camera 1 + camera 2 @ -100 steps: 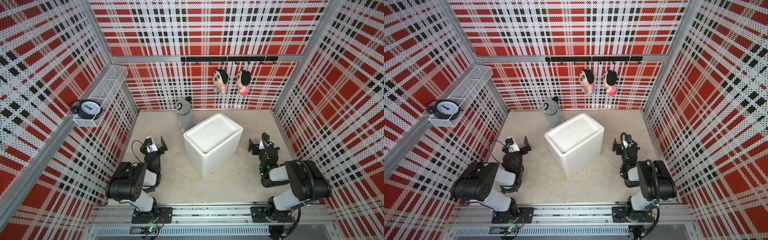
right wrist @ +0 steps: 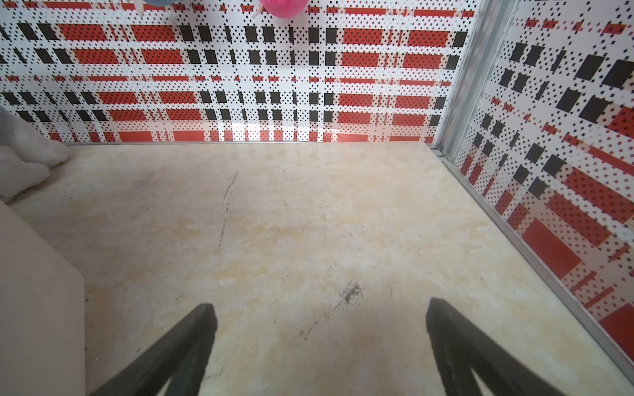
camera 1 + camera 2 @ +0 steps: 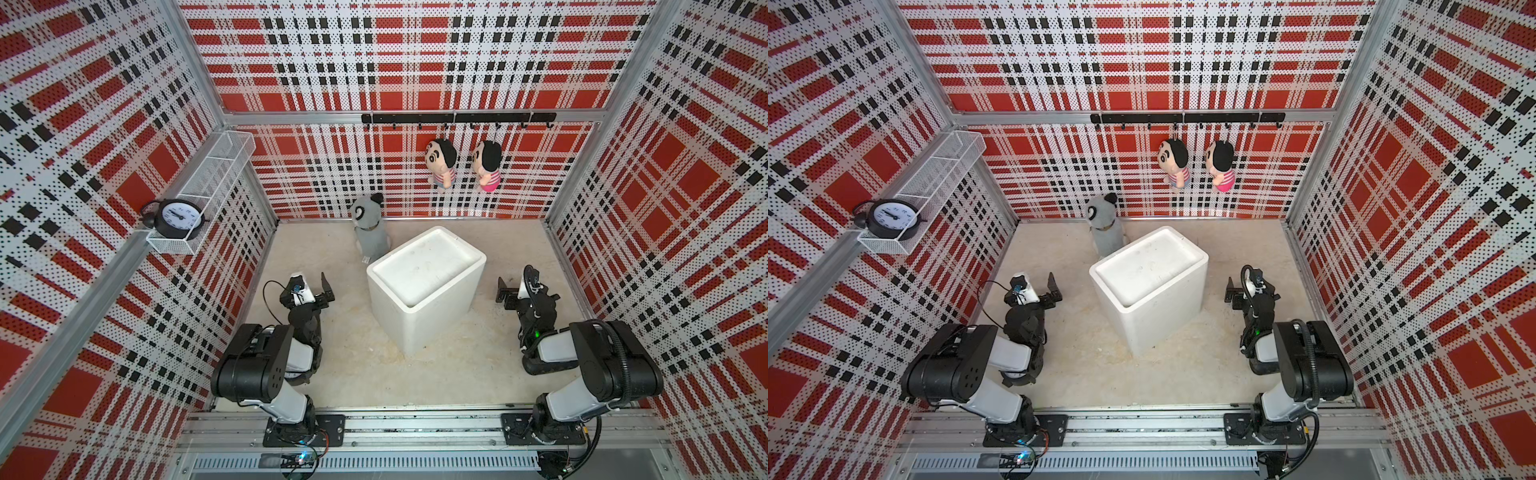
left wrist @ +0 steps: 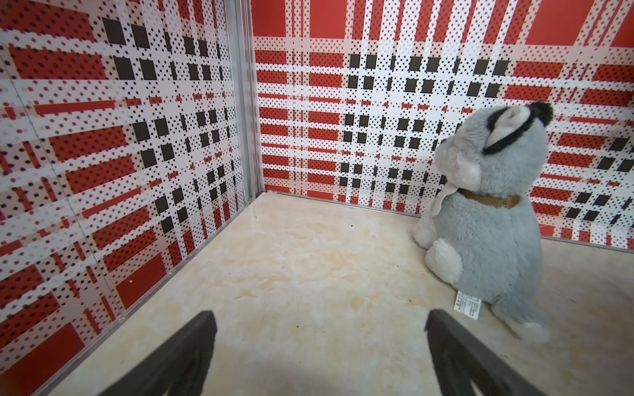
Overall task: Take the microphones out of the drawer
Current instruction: Adjust the storage box at the center of the board.
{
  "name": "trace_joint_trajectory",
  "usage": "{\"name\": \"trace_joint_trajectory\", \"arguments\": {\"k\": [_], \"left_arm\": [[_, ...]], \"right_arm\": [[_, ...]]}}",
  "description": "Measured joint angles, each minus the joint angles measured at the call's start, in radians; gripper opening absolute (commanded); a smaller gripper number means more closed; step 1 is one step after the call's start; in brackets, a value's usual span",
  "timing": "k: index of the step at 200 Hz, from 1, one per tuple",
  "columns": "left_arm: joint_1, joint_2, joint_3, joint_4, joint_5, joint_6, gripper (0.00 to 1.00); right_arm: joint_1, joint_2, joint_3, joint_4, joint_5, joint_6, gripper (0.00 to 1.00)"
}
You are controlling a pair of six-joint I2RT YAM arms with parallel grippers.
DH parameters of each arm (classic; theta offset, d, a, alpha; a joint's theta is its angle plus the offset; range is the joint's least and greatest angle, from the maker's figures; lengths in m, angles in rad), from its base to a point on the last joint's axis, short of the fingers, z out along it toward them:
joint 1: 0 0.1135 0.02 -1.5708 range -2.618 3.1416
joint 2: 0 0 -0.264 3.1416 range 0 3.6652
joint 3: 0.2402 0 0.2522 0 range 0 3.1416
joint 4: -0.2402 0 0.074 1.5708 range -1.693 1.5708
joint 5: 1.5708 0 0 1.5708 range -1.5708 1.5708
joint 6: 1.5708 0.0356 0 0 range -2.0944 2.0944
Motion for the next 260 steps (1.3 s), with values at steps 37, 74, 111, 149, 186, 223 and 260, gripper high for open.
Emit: {"name": "trace_joint_trajectory", "arguments": {"k": [37, 74, 111, 149, 186, 223, 260], "left_arm": [[0.000, 0.000, 0.000, -0.001, 0.005, 0.000, 0.98], [0.000, 0.000, 0.001, -0.003, 0.005, 0.000, 0.98], [0.000, 0.000, 0.002, -0.004, 0.005, 0.000, 0.98], [-0.003, 0.000, 0.002, -0.004, 0.001, 0.001, 0.98], [-0.060, 0.000, -0.047, 0.070, -0.073, 0.021, 0.98], [-0.083, -0.002, -0.082, 0.138, -0.155, 0.032, 0.98], [-0.126, -0.033, -0.084, 0.144, -0.271, 0.050, 0.98]], "right_arm": [[0.000, 0.000, 0.000, 0.000, 0.000, 0.000, 1.00], [0.000, 0.000, 0.000, 0.000, 0.000, 0.000, 1.00], [0.000, 0.000, 0.000, 0.000, 0.000, 0.000, 1.00], [0.000, 0.000, 0.000, 0.000, 0.000, 0.000, 1.00], [0.002, 0.000, 0.000, 0.001, -0.003, -0.006, 1.00], [0.002, 0.000, 0.000, 0.001, -0.003, -0.009, 1.00], [0.006, 0.000, 0.000, 0.001, 0.006, -0.009, 1.00]]}}
